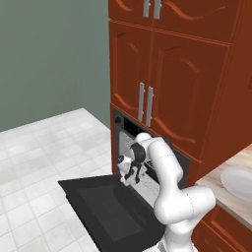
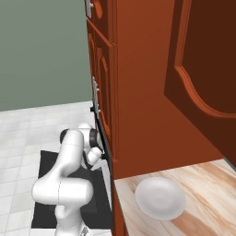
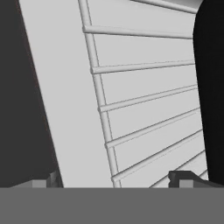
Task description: Take the baked cake out of the oven and place it on the plate for cooling. Then close the oven door.
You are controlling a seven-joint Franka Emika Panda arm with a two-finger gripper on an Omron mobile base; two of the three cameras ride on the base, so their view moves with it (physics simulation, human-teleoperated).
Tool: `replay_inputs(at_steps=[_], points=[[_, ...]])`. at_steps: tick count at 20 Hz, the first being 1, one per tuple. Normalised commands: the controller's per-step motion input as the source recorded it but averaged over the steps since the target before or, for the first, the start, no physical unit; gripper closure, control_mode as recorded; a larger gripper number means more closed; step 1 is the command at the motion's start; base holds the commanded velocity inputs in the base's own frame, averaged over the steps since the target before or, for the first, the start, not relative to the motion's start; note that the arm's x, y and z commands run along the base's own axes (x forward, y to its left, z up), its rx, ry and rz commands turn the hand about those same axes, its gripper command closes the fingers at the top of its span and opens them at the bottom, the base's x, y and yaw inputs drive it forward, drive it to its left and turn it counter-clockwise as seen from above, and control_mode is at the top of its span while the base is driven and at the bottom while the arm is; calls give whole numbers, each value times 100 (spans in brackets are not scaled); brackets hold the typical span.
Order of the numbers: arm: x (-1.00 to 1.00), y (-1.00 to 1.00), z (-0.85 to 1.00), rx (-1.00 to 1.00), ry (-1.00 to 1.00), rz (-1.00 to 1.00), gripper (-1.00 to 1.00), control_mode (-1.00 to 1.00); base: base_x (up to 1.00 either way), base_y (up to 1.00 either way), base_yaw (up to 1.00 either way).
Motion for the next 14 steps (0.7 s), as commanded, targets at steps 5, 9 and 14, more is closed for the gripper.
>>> replay_inputs(at_steps=[5, 9, 14], points=[[-43, 57, -59, 3, 0, 0, -100, -100, 0, 0, 0], [-40, 57, -47, 9, 4, 0, -100, -100, 0, 0, 0], [-40, 53, -38, 19, 4, 0, -100, -100, 0, 0, 0]])
